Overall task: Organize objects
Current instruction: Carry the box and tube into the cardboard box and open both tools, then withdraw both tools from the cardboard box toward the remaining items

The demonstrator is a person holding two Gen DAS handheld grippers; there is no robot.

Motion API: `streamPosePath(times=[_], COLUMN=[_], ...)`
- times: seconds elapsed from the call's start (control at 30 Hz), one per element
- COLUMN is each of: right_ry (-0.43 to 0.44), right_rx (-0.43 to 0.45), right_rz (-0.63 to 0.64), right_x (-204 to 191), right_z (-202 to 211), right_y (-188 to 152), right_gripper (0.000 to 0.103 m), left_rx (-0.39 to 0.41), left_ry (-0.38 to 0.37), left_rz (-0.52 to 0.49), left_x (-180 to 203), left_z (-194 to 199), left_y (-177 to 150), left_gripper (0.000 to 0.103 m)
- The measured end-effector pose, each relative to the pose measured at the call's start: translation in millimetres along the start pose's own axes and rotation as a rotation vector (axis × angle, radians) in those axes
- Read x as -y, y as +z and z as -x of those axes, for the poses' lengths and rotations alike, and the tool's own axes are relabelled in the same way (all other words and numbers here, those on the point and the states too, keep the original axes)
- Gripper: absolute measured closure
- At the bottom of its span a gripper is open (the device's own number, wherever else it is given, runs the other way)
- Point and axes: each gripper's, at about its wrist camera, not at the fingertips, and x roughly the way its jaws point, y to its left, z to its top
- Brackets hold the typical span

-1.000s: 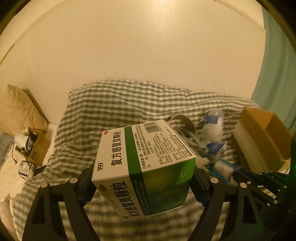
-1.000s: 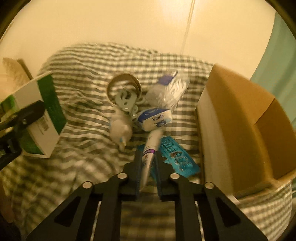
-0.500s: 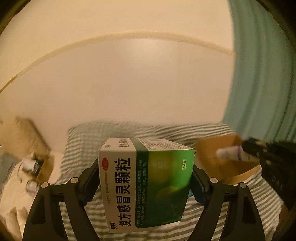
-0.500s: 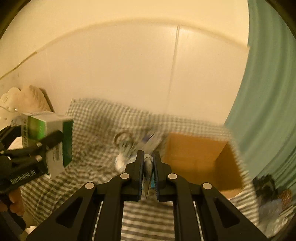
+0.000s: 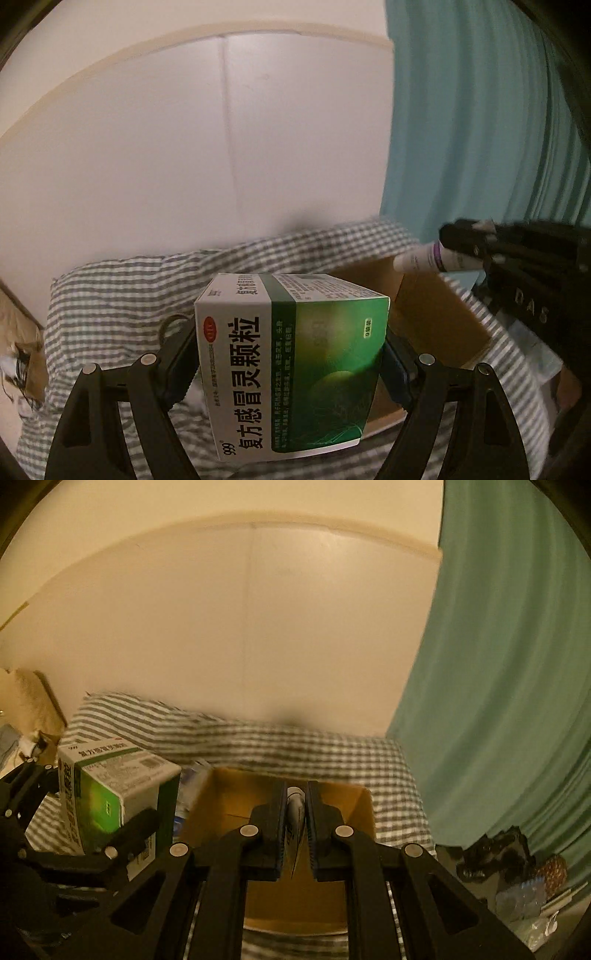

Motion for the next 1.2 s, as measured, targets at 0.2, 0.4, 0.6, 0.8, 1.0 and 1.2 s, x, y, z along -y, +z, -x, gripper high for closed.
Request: streamPosePath(times=[0.2, 0.4, 0.6, 0.8, 1.0, 1.2], right_ry=[0.023, 0.053, 0.055, 0.028, 0.029, 0.047], right_rx=[-0.045, -0.061, -0.047, 0.019, 0.048, 0.071], right_rz=[-0.025, -0.057, -0.071, -0.124, -0.142, -0.090], right_x=[27.2, 33.0, 30.8, 38.3, 20.8, -21.8], right_z=[-53.3, -64.9, -51.2, -4.6, 48.2, 99.2], right_y=[-8.5, -13.6, -9.8, -5.1, -14.5, -25.4], right_gripper=[0.094, 0.093, 0.078, 0.048, 0.041, 0.040], left_rx=[0.009, 0.011, 0.026, 0.059, 0.112, 0.147], left_ry=[-0.022, -0.042, -0.037, -0.025, -0.022, 0.088], left_rz=[-0.013, 0.011, 0.014, 0.019, 0.080, 0.109], left_x=[17.5, 24.2, 21.2, 8.8, -33.2, -114.8], left_z=[-31.2, -51.8, -46.2, -11.4, 46.4, 103.7], left_y=[6.9, 13.0, 12.4, 16.6, 21.4, 9.5], left_gripper=[0.018, 0.017, 0.000, 0.000, 0.000, 0.000])
